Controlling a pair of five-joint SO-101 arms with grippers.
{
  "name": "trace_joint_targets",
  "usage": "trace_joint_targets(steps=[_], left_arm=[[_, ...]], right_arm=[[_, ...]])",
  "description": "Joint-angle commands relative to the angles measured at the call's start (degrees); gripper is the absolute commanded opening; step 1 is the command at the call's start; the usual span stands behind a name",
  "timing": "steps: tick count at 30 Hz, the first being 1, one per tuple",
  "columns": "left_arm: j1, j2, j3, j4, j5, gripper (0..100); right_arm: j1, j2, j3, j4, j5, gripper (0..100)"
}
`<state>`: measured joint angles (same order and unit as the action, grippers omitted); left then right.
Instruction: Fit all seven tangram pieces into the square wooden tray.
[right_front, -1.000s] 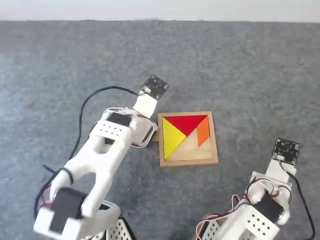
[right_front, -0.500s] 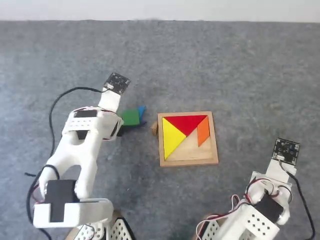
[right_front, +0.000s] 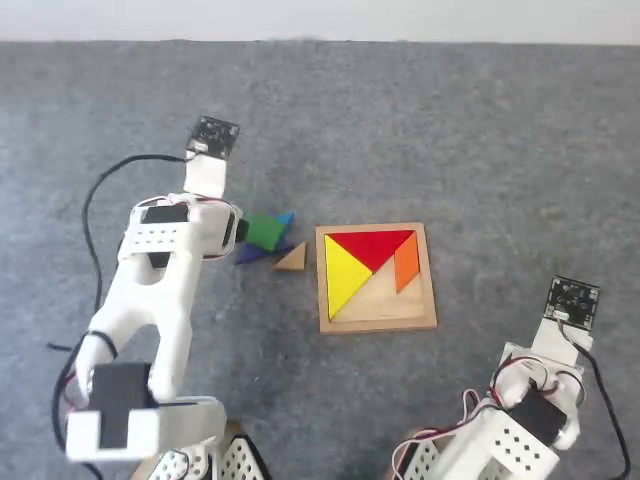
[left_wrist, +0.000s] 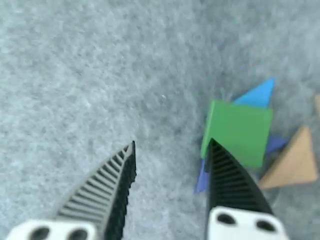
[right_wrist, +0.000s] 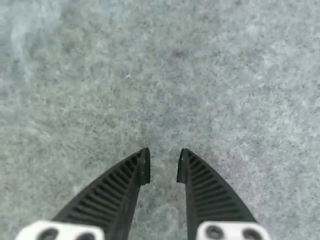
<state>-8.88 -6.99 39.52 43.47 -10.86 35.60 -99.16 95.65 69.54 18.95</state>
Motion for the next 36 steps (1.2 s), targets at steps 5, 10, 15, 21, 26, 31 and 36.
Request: trace_joint_targets(steps=[5, 10, 15, 21, 26, 31, 36], left_arm=[[10.5, -12.2, 2.3, 0.1, -0.6, 22], [18.6, -12.2, 6.5, 0.0, -6.6, 22], [18.8, -12.0, 6.8, 1.8, -9.4, 22], [18.9, -3.3, 4.5, 2.8, -10.2, 22], [19.3, 3.3, 2.9, 2.5, -11.7, 22], [18.8, 7.2, 0.3, 2.5, -11.7, 22], [18.8, 11.6, -3.8, 1.8, -11.5, 22]], right_arm=[[-0.6, -0.9, 1.1, 0.1, 0.5, 11.4], [-0.6, -0.9, 1.1, 0.1, 0.5, 11.4], [-0.6, -0.9, 1.1, 0.1, 0.5, 11.4], [-0.6, -0.9, 1.1, 0.1, 0.5, 11.4], [-0.6, -0.9, 1.1, 0.1, 0.5, 11.4], [-0.6, -0.9, 1.1, 0.1, 0.5, 11.4], [-0.6, -0.9, 1.1, 0.1, 0.5, 11.4]])
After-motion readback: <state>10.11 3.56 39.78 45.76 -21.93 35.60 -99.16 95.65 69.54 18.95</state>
